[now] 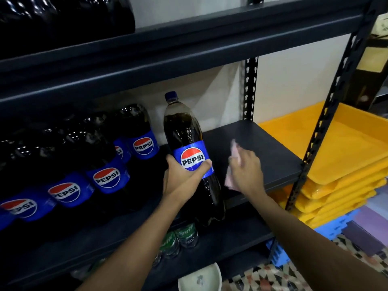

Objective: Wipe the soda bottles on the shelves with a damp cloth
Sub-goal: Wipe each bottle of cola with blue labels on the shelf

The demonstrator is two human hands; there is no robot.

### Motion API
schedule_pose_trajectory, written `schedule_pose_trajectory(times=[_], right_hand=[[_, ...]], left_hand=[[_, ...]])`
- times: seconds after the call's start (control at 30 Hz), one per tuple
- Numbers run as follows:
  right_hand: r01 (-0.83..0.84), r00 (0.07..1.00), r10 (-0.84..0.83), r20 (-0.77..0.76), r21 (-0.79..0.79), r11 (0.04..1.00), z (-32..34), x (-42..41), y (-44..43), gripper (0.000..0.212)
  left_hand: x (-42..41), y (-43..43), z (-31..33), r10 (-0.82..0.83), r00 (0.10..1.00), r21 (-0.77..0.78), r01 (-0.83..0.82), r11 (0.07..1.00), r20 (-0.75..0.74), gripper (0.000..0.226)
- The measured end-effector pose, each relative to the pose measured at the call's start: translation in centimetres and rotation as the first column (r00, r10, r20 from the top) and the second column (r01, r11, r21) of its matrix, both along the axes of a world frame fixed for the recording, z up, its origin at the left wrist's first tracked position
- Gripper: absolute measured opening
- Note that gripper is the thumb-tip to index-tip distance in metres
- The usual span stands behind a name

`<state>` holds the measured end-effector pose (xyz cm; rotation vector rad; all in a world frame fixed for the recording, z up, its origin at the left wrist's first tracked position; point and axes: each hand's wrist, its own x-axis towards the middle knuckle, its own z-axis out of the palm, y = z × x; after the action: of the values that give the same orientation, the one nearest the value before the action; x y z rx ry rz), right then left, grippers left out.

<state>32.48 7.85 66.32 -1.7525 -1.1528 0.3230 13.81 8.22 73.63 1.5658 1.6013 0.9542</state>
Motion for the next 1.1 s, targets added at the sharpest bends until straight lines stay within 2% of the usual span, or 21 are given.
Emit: schedule_pose_trajectory(times=[0.03,0.07,0.1,0.17,0.33,0.43,0.5,0.6,0.67,0.7,0.77,0.83,0.9,0.97,1.1], right_hand=[[-0.064,0.964,0.091,0.250,-0.116,0.991,-1.1,-0.4,0.3,0.052],[-0.091,0.885,0.192,0.425,-0.246,0.965,-2.6,-0.6,0.5,0.051],[-0.095,0.799,0.268,0.539,-0.327,0.940,-3.5,-1.2,0.6,0.048],[-0.094,0.735,0.321,0.597,-0.379,0.921,-3.9,-1.9,0.8,0.046],[-0.220,0.678,0.479,0.558,-0.467,0.856,-2.7,-2.7,1.6,0.061],[-0.227,0.662,0.496,0.561,-0.481,0.847,-1.8,-3.5,1.3,0.084],[-0.239,0.694,0.470,0.546,-0.440,0.865,-1.2,-4.5,1.1,0.087],[-0.365,0.800,0.445,0.402,-0.263,0.893,0.0,-6.4,0.5,0.070],[-0.486,0.815,0.510,0.274,-0.155,0.860,0.6,-7.7,0.0,0.051],[-0.536,0.802,0.554,0.225,-0.140,0.833,0.8,-8.2,-0.3,0.048],[-0.601,0.770,0.621,0.148,-0.159,0.783,0.8,-9.0,-0.9,0.054],[-0.632,0.751,0.653,0.092,-0.184,0.753,0.2,-9.7,-1.4,0.071],[-0.636,0.755,0.654,0.033,-0.204,0.744,-0.8,-10.0,-2.0,0.083],[-0.639,0.758,0.652,-0.006,-0.206,0.741,-1.8,-10.6,-2.6,0.086],[-0.584,0.803,0.596,0.028,-0.168,0.794,-3.1,-11.6,-3.1,0.080]], left_hand=[[-0.4,-0.1,0.2,0.014,1.000,0.019,-0.014,1.000,0.004,0.075],[-0.8,-0.1,0.3,0.026,1.000,0.039,-0.026,0.999,0.003,0.076],[-1.3,-0.1,0.4,0.040,0.999,0.060,-0.040,0.997,-0.001,0.077],[-2.1,-0.2,0.5,0.062,0.998,0.099,-0.060,0.993,-0.019,0.078],[-4.1,-0.6,-0.3,0.111,0.992,0.218,-0.096,0.971,-0.055,0.082],[-5.3,-0.9,-0.8,0.115,0.992,0.254,-0.096,0.962,-0.059,0.089],[-6.1,-1.0,-1.1,0.111,0.992,0.264,-0.093,0.960,-0.056,0.096],[-7.2,-1.1,-1.6,0.120,0.993,0.274,-0.114,0.955,-0.006,0.103],[-8.0,-1.3,-1.9,0.122,0.992,0.287,-0.128,0.949,0.039,0.107],[-8.4,-1.3,-2.0,0.116,0.992,0.291,-0.128,0.948,0.059,0.108],[-9.0,-1.4,-2.0,0.088,0.992,0.285,-0.112,0.952,0.093,0.103],[-9.7,-1.6,-1.9,0.040,0.991,0.268,-0.073,0.961,0.126,0.097],[-10.4,-2.2,-2.5,-0.005,0.990,0.251,-0.031,0.967,0.142,0.101],[-11.4,-3.1,-4.1,0.020,0.992,0.216,-0.047,0.975,0.126,0.108],[-12.6,-5.0,-8.0,0.123,0.992,0.095,-0.123,0.988,0.006,0.062]])
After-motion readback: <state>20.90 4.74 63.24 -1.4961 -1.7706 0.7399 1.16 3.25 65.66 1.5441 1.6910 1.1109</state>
